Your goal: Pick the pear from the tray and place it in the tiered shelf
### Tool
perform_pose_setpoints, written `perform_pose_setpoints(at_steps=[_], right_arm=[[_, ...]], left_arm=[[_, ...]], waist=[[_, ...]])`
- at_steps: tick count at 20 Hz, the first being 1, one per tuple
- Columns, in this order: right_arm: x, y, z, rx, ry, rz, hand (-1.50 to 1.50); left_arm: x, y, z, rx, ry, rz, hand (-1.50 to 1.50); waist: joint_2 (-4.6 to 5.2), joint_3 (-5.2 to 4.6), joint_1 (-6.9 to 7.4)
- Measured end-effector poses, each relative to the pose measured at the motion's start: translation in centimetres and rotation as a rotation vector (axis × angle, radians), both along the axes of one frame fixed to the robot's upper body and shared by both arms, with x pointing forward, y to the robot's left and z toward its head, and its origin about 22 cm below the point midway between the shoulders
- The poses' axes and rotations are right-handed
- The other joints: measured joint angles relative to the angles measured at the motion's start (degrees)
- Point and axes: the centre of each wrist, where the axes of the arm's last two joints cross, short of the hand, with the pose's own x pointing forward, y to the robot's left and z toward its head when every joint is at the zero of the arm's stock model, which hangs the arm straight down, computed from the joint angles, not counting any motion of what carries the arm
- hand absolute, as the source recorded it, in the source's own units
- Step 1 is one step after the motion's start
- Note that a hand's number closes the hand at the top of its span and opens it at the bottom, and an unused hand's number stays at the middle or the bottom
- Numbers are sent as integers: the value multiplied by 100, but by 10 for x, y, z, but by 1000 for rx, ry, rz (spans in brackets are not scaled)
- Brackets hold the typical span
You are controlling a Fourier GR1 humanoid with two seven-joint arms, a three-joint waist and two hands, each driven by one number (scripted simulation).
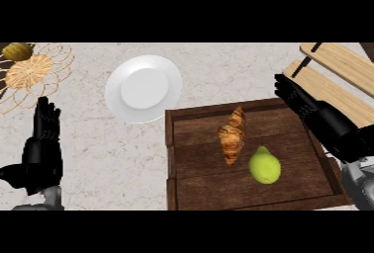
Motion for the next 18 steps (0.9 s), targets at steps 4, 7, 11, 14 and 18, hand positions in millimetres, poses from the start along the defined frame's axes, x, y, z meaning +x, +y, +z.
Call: perform_pose_setpoints(at_steps=[4,7,11,14,18], right_arm=[[17,-27,-7,58,46,-146,150],[26,-59,-9,17,111,-347,150],[27,-81,-36,196,300,-592,-150],[29,-90,-39,347,336,-606,-150],[32,-98,-18,383,339,-517,-150]], left_arm=[[11,3,12,-4,44,-84,0],[21,1,21,-31,93,-171,0],[30,-2,29,-74,156,-261,0],[39,4,36,-94,191,-301,0],[48,3,37,-106,215,-322,0]], waist=[[-8,-82,-15],[28,-122,-62],[29,-120,-117],[-2,-124,-98],[-31,-130,-77]])
